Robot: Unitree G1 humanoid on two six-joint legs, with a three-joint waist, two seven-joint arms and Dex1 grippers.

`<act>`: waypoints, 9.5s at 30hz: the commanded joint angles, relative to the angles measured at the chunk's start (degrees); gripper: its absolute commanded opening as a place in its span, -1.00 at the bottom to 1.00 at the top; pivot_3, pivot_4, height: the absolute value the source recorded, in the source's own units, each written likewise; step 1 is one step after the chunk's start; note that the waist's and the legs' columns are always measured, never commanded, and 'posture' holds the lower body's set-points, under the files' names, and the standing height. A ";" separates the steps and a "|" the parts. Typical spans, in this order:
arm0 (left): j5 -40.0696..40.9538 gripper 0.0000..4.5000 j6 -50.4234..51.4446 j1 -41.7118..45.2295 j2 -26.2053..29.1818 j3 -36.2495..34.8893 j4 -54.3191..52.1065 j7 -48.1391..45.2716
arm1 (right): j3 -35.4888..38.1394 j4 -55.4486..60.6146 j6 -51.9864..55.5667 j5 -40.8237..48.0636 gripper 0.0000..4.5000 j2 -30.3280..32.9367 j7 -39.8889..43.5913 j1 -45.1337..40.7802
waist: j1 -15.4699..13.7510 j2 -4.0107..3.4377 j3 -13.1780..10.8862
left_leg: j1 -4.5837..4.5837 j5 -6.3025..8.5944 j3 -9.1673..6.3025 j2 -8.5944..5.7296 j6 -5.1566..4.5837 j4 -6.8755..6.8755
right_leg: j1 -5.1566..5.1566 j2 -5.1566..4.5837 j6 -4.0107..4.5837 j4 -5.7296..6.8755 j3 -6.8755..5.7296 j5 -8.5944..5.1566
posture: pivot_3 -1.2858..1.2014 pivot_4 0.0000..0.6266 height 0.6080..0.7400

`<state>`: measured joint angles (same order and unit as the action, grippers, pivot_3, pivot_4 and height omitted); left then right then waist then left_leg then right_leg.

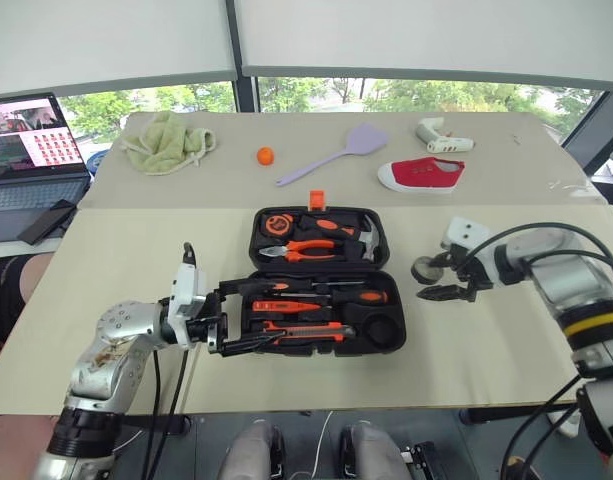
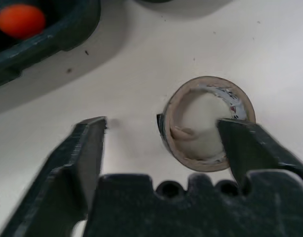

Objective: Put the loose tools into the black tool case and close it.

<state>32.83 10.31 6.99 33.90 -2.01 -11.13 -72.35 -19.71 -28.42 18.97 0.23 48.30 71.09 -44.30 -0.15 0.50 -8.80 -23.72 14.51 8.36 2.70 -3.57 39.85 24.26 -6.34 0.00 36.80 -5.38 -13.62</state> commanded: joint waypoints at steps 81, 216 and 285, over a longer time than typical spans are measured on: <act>-20.73 -0.99 5.42 11.80 -3.36 10.76 10.92 20.74 | 15.98 26.50 -4.68 9.18 -0.85 -5.14 -10.02 23.54 | -0.57 0.29 -0.08 | -0.02 0.03 0.00 -0.04 0.11 -0.01 | 0.00 -0.02 -0.10 -0.01 -0.07 -0.01 | 0.03 -0.52 1.00; -1.07 -0.98 15.43 10.42 0.87 -4.74 4.64 12.37 | 16.12 29.72 -24.30 4.76 -1.00 -4.99 -22.58 38.90 | -0.60 0.94 -0.28 | 0.34 -0.15 -0.04 0.06 -0.09 -0.10 | -0.14 -0.06 0.10 0.25 0.07 -0.01 | 0.03 -0.52 1.00; -27.52 -0.98 18.51 22.27 -9.90 31.94 19.66 11.13 | 19.05 52.29 -4.52 19.26 -1.00 -18.85 -25.63 43.37 | 0.68 0.31 1.47 | 1.21 0.49 -0.26 0.10 -0.58 -0.21 | -1.08 -0.13 -0.21 -0.08 0.25 -0.35 | 0.03 -0.52 1.00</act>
<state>9.08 22.62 34.78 22.95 23.29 3.11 -60.24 -1.37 16.94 17.20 16.91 30.42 45.30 3.20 0.53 0.81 -7.33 -22.51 15.00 8.10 2.80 -4.14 39.63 23.18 -6.47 -0.22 36.71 -5.13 -13.97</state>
